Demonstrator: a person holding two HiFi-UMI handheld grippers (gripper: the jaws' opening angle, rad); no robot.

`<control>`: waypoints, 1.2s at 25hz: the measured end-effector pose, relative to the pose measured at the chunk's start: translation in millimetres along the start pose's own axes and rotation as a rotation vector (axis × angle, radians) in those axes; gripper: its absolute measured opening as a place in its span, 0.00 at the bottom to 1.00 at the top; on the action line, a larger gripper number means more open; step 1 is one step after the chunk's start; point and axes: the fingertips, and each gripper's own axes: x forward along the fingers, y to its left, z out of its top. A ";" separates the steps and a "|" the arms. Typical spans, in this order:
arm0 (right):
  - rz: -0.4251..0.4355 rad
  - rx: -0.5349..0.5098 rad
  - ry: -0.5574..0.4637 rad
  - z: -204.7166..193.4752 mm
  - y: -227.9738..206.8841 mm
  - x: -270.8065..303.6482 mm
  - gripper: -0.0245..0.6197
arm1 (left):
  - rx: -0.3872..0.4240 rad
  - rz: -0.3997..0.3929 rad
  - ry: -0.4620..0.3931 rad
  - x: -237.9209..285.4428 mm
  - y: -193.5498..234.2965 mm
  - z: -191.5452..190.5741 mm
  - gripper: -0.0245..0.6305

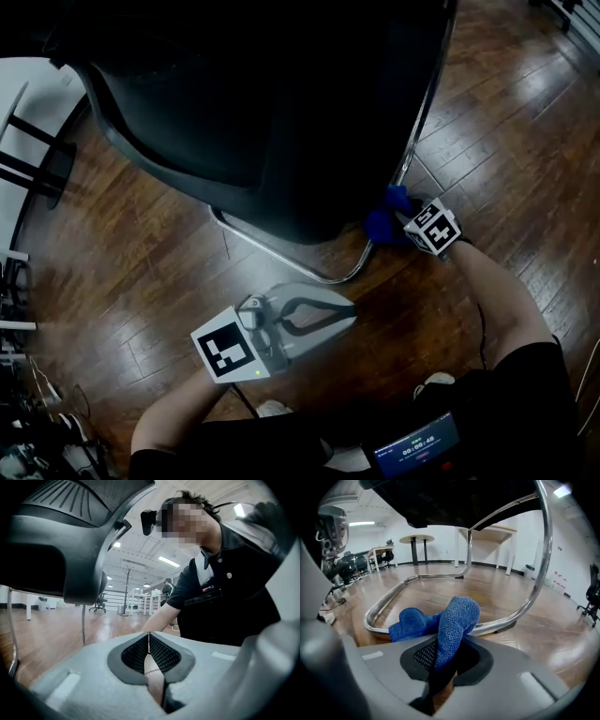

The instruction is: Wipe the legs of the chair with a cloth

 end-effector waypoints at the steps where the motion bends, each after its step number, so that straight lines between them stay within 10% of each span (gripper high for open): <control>1: 0.044 0.002 0.003 -3.2 21.5 -1.3 0.12 | 0.001 -0.008 -0.008 0.3 -1.0 0.5 0.04; 10: 0.421 -0.170 0.086 -10.8 207.7 -12.2 0.12 | 0.019 -0.027 -0.081 -11.0 -5.7 15.8 0.04; 15: 0.412 -0.183 0.088 -2.9 195.4 -5.7 0.13 | 0.017 -0.017 -0.064 -8.3 -2.8 14.0 0.04; 19: 0.319 -0.102 0.047 -0.4 122.9 -1.5 0.15 | 0.017 -0.006 -0.047 1.7 0.4 14.9 0.04; 26: -0.162 0.103 0.076 3.1 -74.8 5.8 0.13 | 0.017 0.010 0.009 14.3 -4.1 19.9 0.04; 30: -0.315 0.116 0.142 6.3 -118.5 10.9 0.13 | 0.000 0.057 0.041 2.4 -8.3 23.2 0.04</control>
